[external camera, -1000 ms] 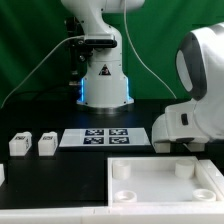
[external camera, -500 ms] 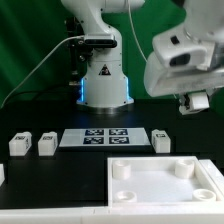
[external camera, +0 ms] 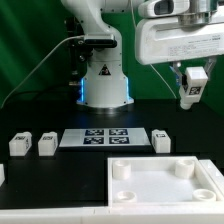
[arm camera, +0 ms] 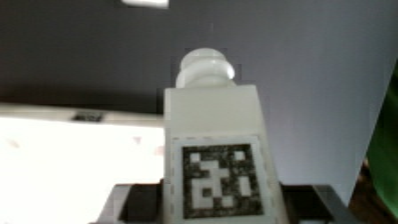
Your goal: Assemble one leg
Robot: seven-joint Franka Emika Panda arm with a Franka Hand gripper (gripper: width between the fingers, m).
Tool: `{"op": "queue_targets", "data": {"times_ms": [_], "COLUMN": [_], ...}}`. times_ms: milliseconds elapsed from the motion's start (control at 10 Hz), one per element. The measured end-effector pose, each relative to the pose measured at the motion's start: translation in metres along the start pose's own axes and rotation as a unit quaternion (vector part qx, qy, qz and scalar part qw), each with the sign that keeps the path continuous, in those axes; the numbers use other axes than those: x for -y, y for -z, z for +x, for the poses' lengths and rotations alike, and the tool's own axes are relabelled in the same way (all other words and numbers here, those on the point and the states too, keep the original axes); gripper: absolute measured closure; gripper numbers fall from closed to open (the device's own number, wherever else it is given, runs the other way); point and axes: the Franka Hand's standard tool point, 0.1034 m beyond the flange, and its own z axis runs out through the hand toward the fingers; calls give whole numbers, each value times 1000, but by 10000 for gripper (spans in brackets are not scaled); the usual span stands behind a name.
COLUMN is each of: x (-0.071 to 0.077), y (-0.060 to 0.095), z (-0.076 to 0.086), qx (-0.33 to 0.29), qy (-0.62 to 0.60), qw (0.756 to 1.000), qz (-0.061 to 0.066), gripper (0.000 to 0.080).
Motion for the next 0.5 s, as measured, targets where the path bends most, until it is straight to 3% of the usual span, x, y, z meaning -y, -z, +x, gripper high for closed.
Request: {"op": "queue_targets", "data": {"times_ms": [100, 300, 400, 500], "x": [0, -4, -12, -32], "y": [1, 0, 1, 18], "z": [6, 1, 3, 29], "qx": [-61, -161, -154, -164], "qy": [3, 8, 25, 34], "qw": [998, 987, 988, 986], "qz": [1, 2, -5, -15], "gripper": [507, 507, 507, 507]}}
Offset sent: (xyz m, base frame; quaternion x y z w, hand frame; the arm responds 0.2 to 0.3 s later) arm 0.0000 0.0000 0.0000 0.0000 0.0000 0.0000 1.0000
